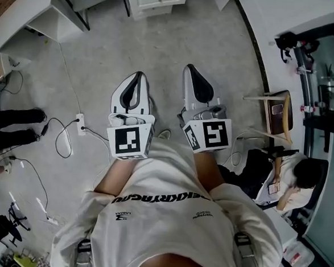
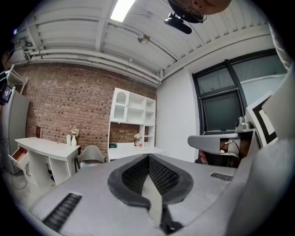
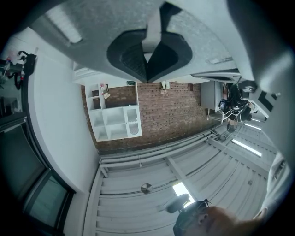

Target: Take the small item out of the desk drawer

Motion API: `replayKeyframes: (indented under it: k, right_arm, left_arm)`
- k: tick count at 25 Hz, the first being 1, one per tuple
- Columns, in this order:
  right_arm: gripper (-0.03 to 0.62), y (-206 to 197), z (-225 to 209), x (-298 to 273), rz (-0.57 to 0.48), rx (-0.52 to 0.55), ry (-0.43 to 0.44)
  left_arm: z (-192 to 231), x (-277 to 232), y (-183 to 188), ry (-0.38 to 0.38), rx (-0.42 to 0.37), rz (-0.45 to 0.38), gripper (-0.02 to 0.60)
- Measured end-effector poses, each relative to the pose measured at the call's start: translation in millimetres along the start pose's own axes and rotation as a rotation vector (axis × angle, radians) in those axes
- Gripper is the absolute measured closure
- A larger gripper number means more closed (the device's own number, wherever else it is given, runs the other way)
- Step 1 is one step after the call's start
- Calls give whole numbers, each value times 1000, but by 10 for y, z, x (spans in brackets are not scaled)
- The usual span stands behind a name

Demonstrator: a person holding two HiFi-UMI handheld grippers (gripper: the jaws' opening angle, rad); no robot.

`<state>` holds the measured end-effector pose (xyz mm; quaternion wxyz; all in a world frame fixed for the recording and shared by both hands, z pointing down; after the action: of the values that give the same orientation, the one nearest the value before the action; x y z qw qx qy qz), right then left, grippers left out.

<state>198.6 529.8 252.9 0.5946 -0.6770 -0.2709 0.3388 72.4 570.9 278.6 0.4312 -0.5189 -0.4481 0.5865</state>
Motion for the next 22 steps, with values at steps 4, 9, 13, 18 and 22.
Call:
replayKeyframes:
  k: [4, 9, 13, 18, 22]
  right_arm:
    - [595, 133, -183, -631, 3, 13, -2]
    - [595, 343, -329, -1552, 21, 22, 3]
    - [595, 572, -468, -2222, 21, 21, -13]
    - [595, 794, -634, -2960, 16, 17, -49]
    - [595, 897, -712, -3434, 19, 18, -71]
  left_arm:
    - [269, -594, 158, -9, 9, -5, 583]
    - [730, -1416, 466, -34, 5, 0, 583]
    - [1073, -2017, 760, -57, -4, 0, 584]
    - [1478, -2681, 1077, -87, -14, -4, 584]
    - [1719, -3117, 1230, -138, -27, -6, 584]
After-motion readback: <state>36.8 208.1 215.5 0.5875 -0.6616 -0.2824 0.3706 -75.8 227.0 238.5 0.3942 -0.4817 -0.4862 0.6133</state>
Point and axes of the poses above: the fingertips, and each gripper's own axes: x backward along the fingers, z to its left, y out of its top, the point moved 3 cm from there along x, backward along the fingers, and after that the axes turned 8 degrees about z, right-handed, at the moved point
